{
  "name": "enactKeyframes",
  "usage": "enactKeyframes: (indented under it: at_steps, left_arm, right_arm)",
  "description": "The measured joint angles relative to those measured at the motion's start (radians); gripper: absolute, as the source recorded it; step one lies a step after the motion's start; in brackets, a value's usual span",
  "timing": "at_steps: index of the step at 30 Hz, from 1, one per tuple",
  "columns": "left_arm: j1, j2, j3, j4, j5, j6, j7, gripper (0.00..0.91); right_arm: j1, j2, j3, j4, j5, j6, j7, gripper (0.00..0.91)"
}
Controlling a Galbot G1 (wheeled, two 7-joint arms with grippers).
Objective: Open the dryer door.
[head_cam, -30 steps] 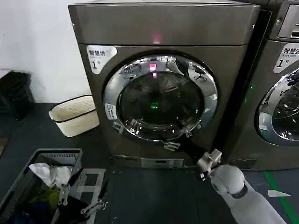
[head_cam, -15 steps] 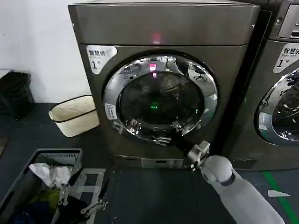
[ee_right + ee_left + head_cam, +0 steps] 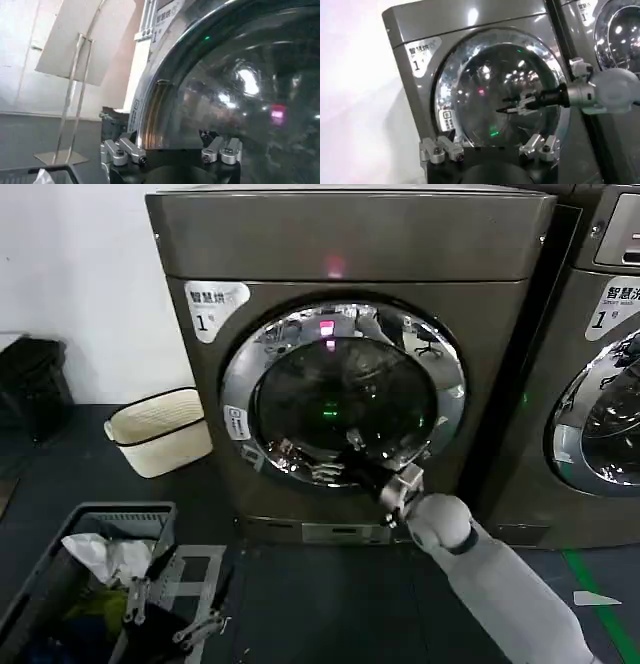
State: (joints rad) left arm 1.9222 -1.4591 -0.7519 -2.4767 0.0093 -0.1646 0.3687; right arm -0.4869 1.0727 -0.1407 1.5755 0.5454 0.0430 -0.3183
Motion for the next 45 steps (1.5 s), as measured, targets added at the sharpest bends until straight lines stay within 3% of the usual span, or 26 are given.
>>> enactKeyframes:
  at_steps: [45]
  left_arm:
    - [-0.002, -0.004, -0.018, -0.006, -0.007, 0.005, 0.000, 0.907]
  right_arm:
    - [0.188, 0.201, -0.136, -0.237, -0.004, 0.008, -0.027, 0.907]
